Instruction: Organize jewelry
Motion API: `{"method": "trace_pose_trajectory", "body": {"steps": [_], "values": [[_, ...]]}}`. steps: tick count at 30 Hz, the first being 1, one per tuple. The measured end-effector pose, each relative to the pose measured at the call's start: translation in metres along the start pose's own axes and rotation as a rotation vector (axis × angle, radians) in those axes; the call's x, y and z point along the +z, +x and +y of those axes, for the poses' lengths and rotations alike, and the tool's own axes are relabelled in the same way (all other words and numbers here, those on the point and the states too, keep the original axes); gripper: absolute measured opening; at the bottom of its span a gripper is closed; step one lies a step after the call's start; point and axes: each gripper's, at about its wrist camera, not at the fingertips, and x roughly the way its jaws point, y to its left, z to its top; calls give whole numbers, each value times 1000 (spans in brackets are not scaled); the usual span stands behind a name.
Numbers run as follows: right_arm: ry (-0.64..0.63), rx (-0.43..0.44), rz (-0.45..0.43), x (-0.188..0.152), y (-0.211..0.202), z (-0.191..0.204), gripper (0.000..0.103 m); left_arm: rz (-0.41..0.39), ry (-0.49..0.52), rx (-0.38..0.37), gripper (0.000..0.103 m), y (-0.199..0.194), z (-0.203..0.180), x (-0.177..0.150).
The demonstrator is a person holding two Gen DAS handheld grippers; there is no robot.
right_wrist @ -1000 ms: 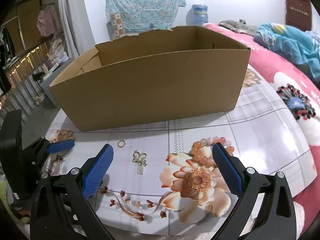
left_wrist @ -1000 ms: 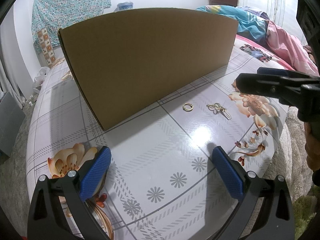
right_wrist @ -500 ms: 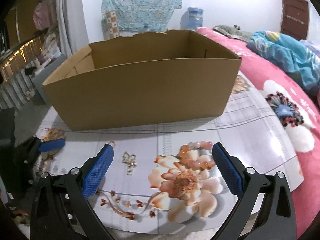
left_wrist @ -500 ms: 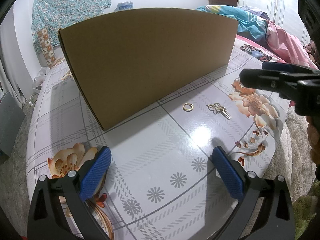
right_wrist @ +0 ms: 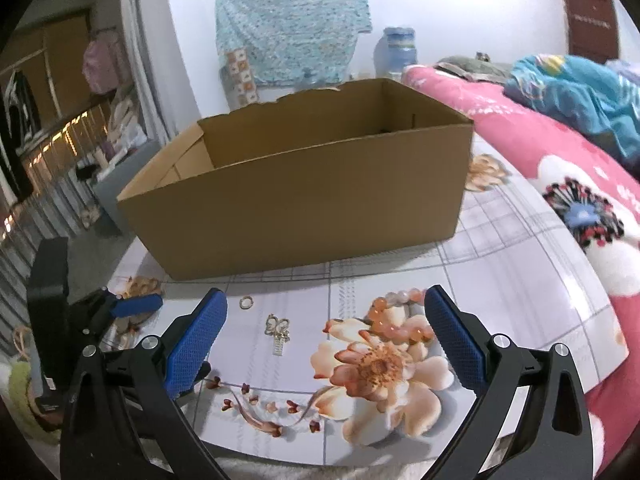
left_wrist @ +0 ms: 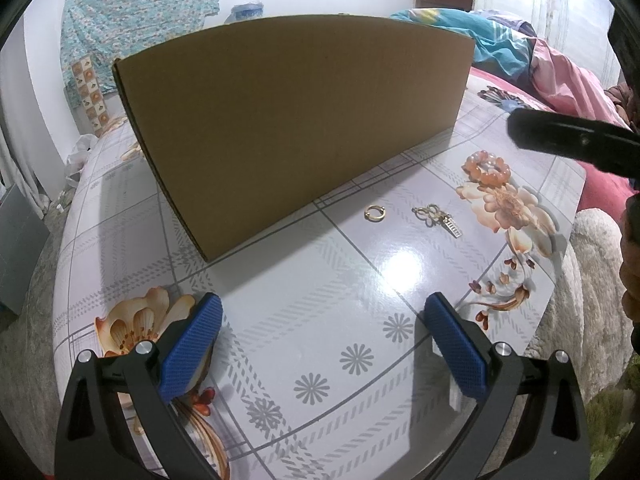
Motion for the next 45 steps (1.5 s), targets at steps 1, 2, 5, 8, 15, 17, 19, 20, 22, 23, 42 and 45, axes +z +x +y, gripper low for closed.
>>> {"method": "trace_pose_trajectory", "body": {"steps": [1, 2, 5, 8, 15, 17, 19, 20, 22, 23, 42, 45], "values": [[14, 20, 2, -1, -1, -3, 95, 5, 1, -2, 99, -1, 1, 0], [28, 38, 4, -2, -1, -6, 95, 14, 3, -5, 99, -1, 2, 0], [56, 76, 16, -7, 0, -14, 95, 24, 4, -7, 99, -2, 4, 3], [40, 80, 26, -10, 3, -12, 94, -3, -5, -26, 96, -9, 9, 8], [0, 114, 44, -17, 12, 0, 69, -37, 72, -84, 63, -18, 8, 27], [-13, 128, 50, -19, 14, 3, 62, -23, 100, -101, 54, -16, 5, 32], [-37, 131, 57, -21, 16, 8, 60, -4, 126, -118, 47, -12, 3, 38], [-42, 135, 59, -21, 17, 9, 57, 5, 135, -127, 43, -10, 2, 40], [-55, 144, 64, -24, 19, 13, 56, 25, 151, -136, 39, -3, -1, 45], [-63, 149, 68, -25, 20, 15, 52, 32, 156, -141, 36, 0, -2, 46], [-62, 182, 78, -40, 19, 1, 45, 78, 220, -113, 11, 23, -16, 56], [-62, 181, 79, -42, 17, -1, 43, 72, 226, -112, 11, 25, -19, 58]]}}
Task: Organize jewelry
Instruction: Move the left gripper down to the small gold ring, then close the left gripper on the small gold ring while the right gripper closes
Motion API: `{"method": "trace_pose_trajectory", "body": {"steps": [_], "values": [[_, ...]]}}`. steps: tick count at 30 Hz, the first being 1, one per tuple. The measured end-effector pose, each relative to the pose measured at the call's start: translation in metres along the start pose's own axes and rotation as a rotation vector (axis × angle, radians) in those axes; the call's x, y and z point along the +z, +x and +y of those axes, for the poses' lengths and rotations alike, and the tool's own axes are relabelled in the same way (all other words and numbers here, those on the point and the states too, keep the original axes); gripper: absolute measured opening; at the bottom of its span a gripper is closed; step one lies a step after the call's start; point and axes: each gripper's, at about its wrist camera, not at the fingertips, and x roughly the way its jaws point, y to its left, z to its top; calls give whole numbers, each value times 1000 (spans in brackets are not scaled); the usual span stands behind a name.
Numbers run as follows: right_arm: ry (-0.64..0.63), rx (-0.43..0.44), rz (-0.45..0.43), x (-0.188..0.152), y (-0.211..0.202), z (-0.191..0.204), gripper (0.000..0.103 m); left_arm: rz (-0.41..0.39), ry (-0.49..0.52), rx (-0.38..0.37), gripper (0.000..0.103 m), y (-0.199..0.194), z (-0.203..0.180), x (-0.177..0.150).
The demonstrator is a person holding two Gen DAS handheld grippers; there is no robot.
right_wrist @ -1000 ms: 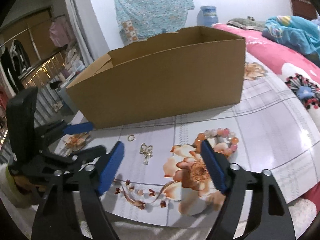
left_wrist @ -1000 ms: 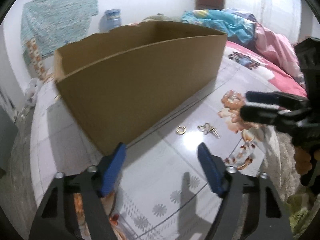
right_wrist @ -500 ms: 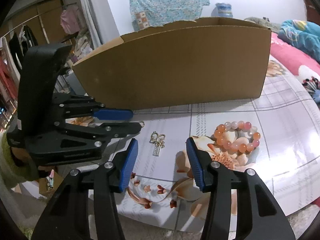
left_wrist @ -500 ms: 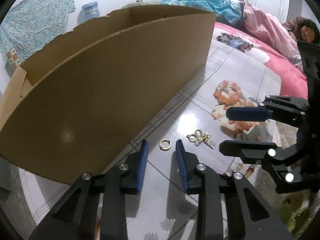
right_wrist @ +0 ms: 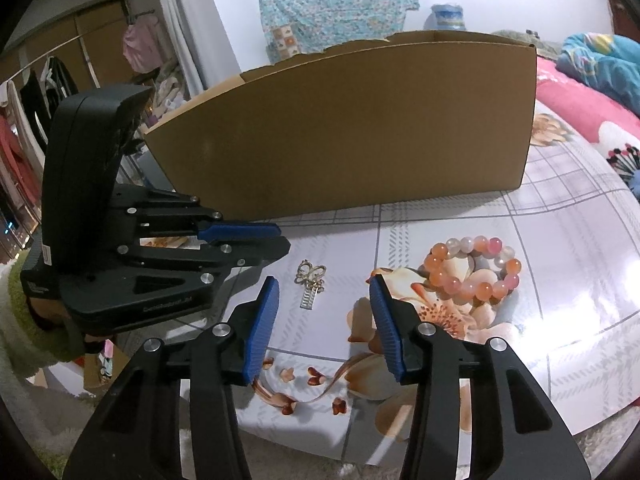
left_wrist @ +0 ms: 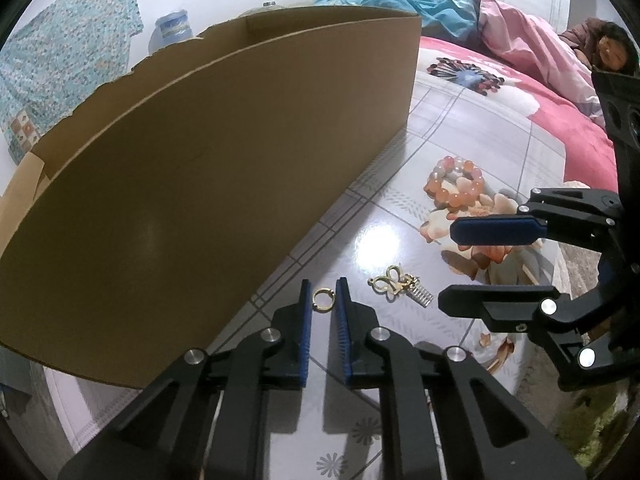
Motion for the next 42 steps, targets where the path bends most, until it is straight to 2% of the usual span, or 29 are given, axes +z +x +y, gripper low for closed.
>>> {"method": "trace_pose_trajectory", "body": {"steps": [9, 17, 21, 28, 29, 36, 38, 42], "values": [[-24, -15, 7, 2, 0, 8, 35, -14, -36, 1, 9, -2, 3, -3], [-74, -52, 41, 13, 11, 21, 34, -28, -84, -1, 9, -6, 10, -12], [-125, -102, 72, 19, 23, 30, 34, -36, -95, -9, 9, -6, 11, -13], [-200, -145, 111, 25, 35, 41, 22, -47, -99, -19, 9, -7, 13, -16], [-208, -149, 116, 28, 38, 38, 16, -48, -99, -19, 9, -7, 13, -16], [-204, -141, 125, 33, 39, 34, 13, -53, -104, -24, 9, -9, 15, -19], [-196, -128, 120, 35, 37, 34, 5, -53, -104, -24, 9, -9, 15, -18], [-192, -130, 121, 37, 38, 32, 5, -53, -104, -24, 9, -9, 15, -18]]}}
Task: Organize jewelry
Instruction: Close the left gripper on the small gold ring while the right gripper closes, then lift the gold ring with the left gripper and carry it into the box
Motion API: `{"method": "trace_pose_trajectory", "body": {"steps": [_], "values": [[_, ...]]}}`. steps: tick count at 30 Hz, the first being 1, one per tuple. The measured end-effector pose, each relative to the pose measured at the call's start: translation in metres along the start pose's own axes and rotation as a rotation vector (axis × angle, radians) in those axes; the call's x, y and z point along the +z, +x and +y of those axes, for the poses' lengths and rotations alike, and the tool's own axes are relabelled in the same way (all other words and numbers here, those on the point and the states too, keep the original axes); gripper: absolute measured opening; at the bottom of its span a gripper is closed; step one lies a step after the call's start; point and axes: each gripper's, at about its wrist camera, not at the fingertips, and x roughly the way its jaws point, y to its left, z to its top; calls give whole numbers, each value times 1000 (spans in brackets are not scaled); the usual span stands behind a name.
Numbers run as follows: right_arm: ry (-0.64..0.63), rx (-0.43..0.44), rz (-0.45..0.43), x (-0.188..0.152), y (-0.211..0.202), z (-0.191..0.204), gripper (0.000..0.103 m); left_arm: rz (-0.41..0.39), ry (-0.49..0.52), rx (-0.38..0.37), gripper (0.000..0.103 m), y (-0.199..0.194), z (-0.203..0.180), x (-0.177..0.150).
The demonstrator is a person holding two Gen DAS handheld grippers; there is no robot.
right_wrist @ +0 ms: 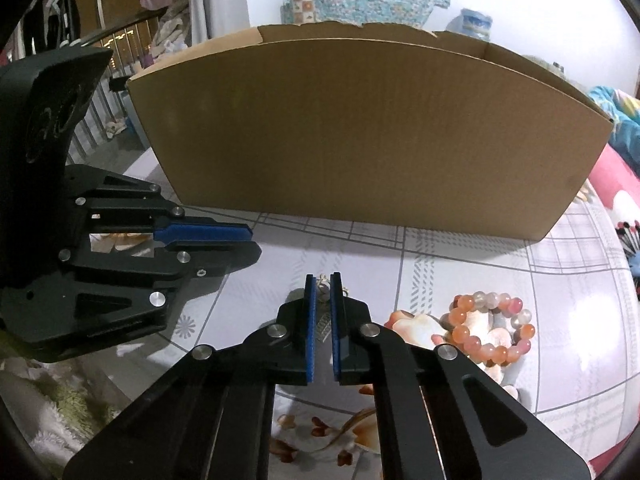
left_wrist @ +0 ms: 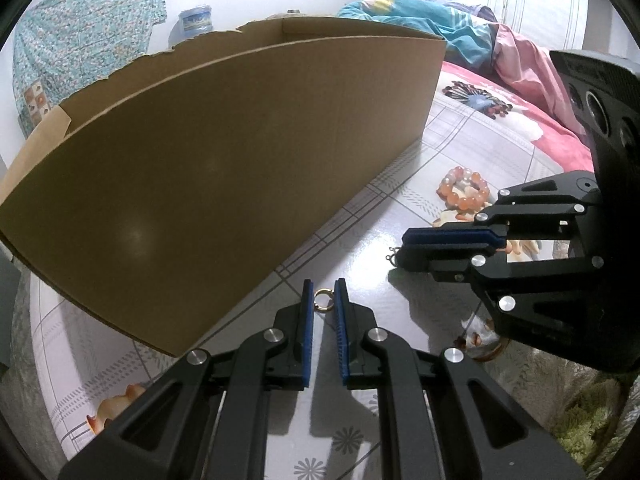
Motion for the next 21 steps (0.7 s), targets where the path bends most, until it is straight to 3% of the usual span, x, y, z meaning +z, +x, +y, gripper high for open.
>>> {"method": "trace_pose_trajectory", "body": {"steps": [11, 21], "values": [[35, -8, -30, 3, -9, -15, 0, -1, 0, -1, 9, 0, 0, 0], [191, 47, -98, 5, -31, -49, 0, -5, -2, 1, 9, 0, 1, 0]]}}
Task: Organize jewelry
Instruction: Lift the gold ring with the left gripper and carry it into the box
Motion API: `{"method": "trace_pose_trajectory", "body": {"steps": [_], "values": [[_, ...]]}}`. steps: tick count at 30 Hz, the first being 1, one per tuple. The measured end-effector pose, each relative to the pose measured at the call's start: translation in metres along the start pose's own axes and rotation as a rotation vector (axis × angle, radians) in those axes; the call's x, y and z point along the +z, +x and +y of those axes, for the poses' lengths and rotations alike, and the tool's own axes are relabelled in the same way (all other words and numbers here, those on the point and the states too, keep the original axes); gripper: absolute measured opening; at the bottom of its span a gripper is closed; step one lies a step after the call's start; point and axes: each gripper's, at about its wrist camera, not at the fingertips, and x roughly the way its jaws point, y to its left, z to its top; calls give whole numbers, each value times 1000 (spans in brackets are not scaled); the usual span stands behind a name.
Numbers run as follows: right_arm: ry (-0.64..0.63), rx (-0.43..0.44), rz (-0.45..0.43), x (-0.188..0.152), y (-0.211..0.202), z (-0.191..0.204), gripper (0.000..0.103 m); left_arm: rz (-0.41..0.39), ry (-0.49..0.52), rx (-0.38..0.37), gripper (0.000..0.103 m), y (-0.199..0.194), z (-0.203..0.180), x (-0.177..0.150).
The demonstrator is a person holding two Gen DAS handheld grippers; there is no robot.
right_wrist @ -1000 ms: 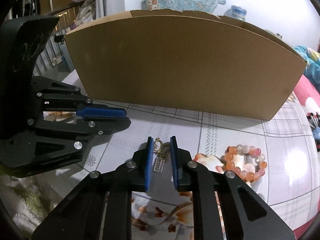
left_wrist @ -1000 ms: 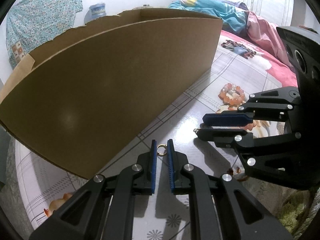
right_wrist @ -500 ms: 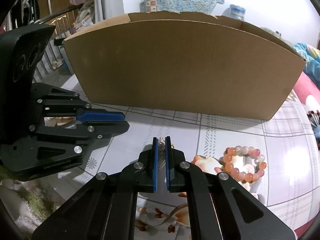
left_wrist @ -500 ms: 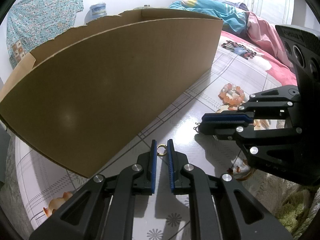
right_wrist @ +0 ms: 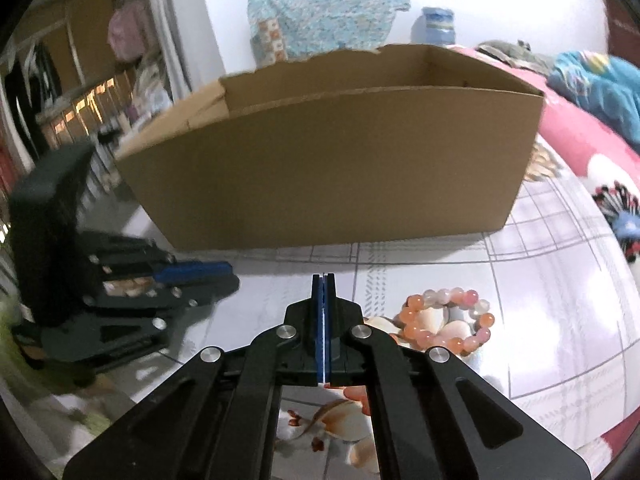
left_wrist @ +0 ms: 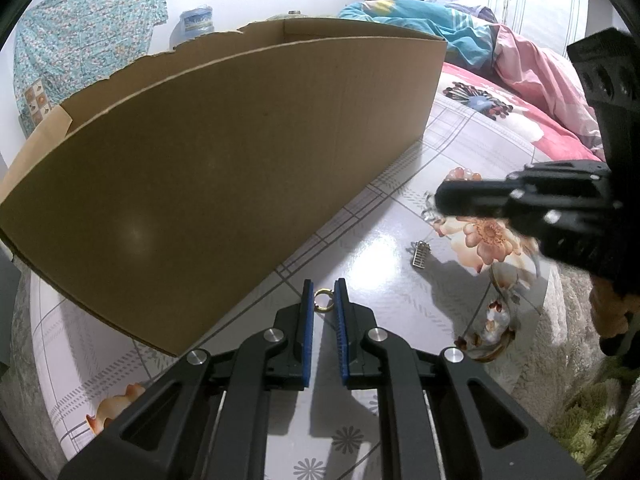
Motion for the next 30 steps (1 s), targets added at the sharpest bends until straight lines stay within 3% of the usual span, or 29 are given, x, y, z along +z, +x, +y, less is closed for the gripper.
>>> {"method": "trace_pose_trajectory", "body": {"steps": [5, 9, 21, 26, 30], "values": [[155, 154, -69, 6, -20, -28, 0, -10, 1, 1, 9, 0, 1, -1], [242, 236, -109, 8, -28, -38, 0, -19, -5, -10, 0, -2, 1, -1], [227, 212, -201, 10, -61, -31, 0, -94, 4, 15, 0, -33, -7, -2], [218, 213, -213, 5, -65, -25, 0, -54, -7, -14, 2, -33, -7, -2], [215, 215, -202, 2, -60, -21, 0, -9, 3, -23, 20, -21, -10, -1]]}}
